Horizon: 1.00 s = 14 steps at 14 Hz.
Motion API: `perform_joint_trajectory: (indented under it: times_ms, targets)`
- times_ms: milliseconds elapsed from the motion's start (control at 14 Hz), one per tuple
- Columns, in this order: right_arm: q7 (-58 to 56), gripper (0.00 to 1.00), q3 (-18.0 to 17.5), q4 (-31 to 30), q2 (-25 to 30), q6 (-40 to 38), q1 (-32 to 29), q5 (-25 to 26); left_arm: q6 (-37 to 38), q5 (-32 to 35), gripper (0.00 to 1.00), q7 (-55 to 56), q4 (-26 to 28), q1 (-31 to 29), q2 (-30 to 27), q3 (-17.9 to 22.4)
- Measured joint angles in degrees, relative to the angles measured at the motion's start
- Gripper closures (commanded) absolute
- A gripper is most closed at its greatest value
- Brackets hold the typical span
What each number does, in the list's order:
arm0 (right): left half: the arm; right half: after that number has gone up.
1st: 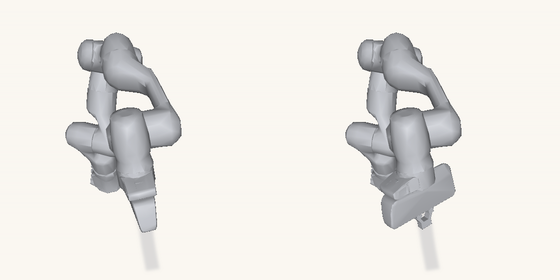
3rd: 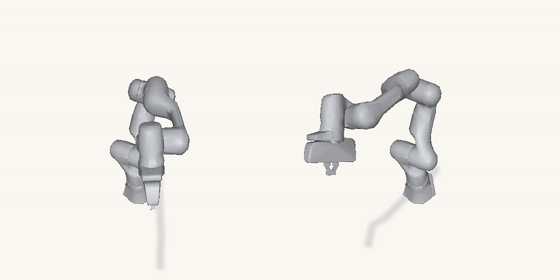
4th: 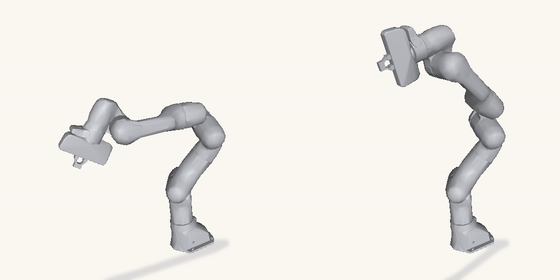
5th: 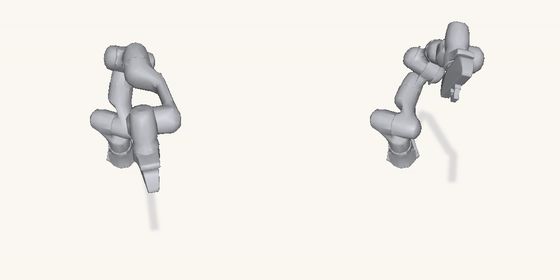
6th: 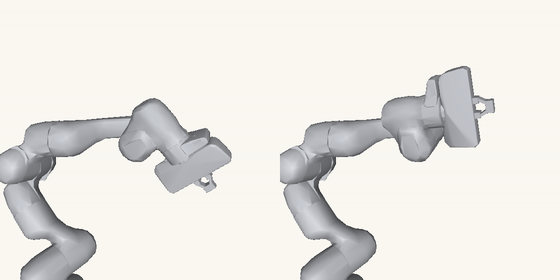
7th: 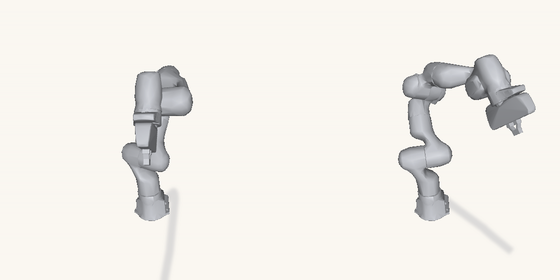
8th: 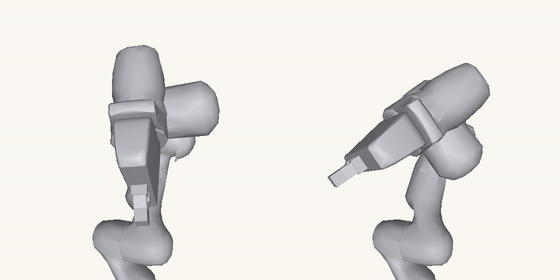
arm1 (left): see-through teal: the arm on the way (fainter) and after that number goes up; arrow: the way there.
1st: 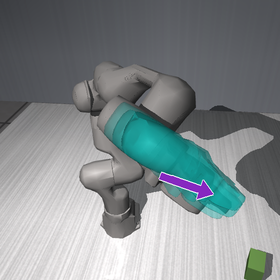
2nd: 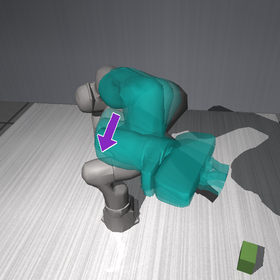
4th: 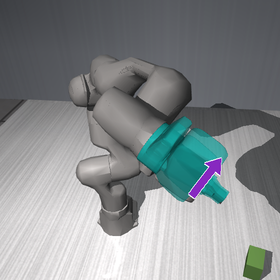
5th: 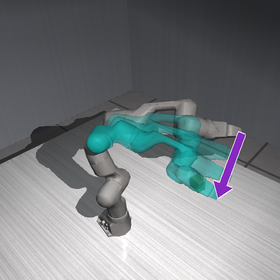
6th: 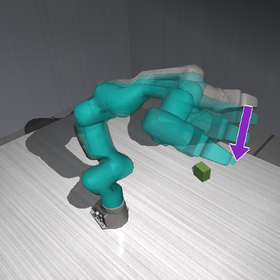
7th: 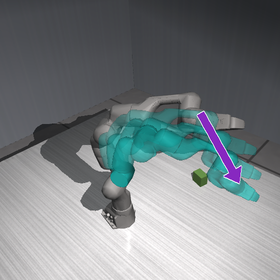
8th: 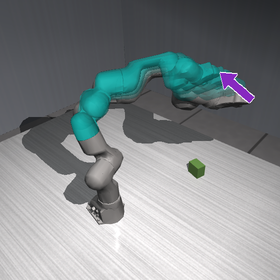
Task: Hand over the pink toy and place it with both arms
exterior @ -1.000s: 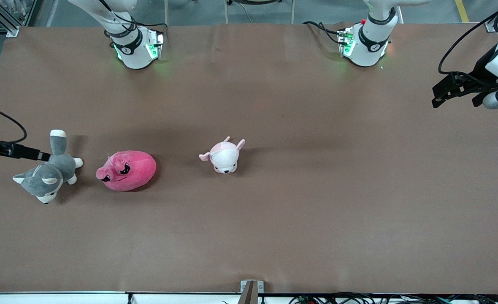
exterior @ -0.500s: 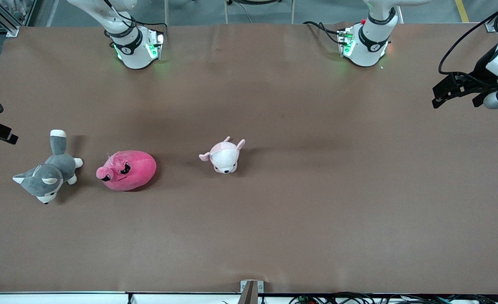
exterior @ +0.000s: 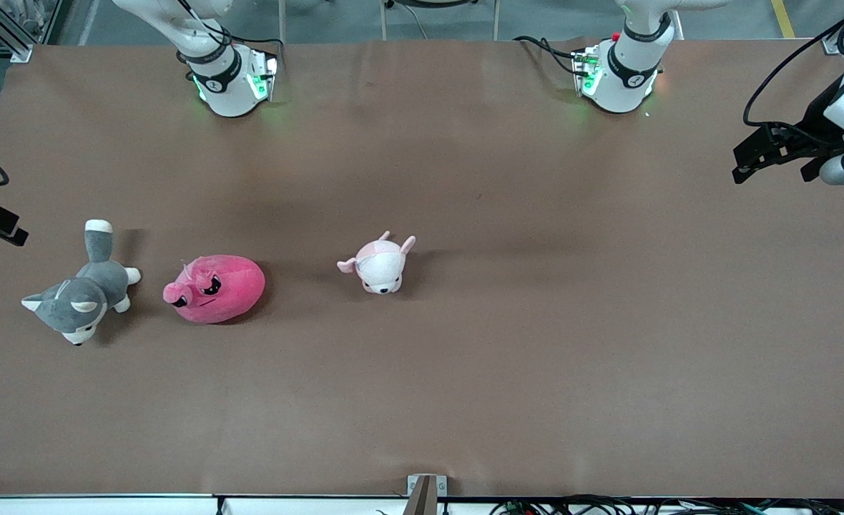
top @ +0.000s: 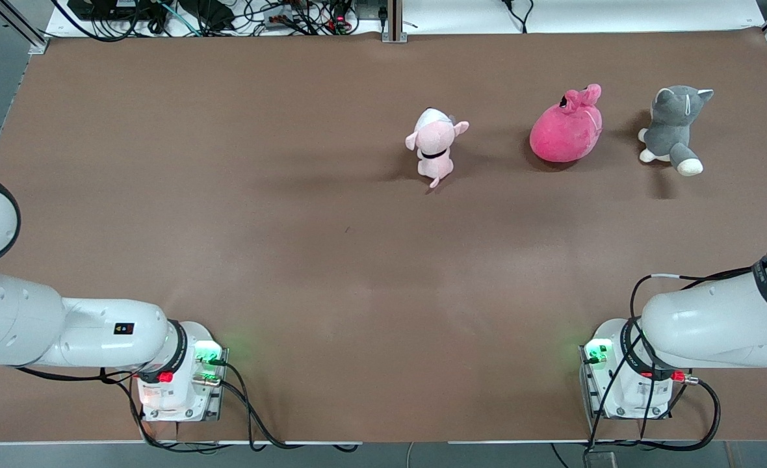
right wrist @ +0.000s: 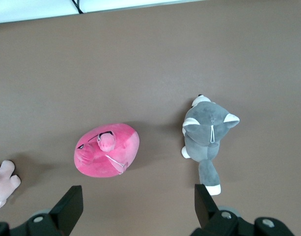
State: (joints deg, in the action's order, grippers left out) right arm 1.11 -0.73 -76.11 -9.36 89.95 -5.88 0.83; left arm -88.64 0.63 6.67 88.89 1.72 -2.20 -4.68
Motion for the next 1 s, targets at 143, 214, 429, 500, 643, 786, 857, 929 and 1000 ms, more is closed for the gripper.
perform_joint_trajectory:
  times_ms: [143,214,429,500,643,786,857,929,1000]
  targets:
    - [0.0,0.00,0.1,-1.5,1.9,0.4,0.1,0.1,0.0,-0.9,0.00,0.0,0.0,-0.1,0.0,0.0]
    - [0.0,0.00,0.2,-2.4,2.8,0.3,0.1,0.1,0.0,-1.8,0.00,0.0,0.0,-0.2,0.0,0.1]
    - [-0.3,0.00,0.4,-5.3,5.6,-0.5,0.1,0.1,0.0,-2.6,0.00,0.1,0.0,-0.3,0.0,0.4]
    - [-0.3,0.00,0.4,-7.4,7.1,-0.1,0.1,0.1,0.0,-2.6,0.00,0.1,0.0,-0.3,0.0,0.4]
    - [-0.3,0.00,0.4,-13.3,11.4,2.0,0.1,0.1,0.0,-2.6,0.00,0.5,0.0,-0.3,0.0,0.4]
    - [-0.4,0.00,0.4,-18.7,15.3,3.7,0.1,0.1,0.0,-2.6,0.00,1.3,0.0,-0.3,0.0,0.4]
    - [-0.5,0.00,0.4,-20.2,16.5,3.9,0.1,0.1,0.0,-2.6,0.00,1.4,0.0,-0.3,0.0,0.4]
    - [-1.1,0.00,0.4,-21.0,17.2,3.9,0.1,0.1,0.0,-2.6,0.00,1.4,0.0,-0.3,0.0,0.4]
    - [-1.8,0.00,0.4,-21.4,17.4,3.9,0.1,0.1,0.0,-2.6,0.00,1.4,0.0,-0.3,0.0,0.4]
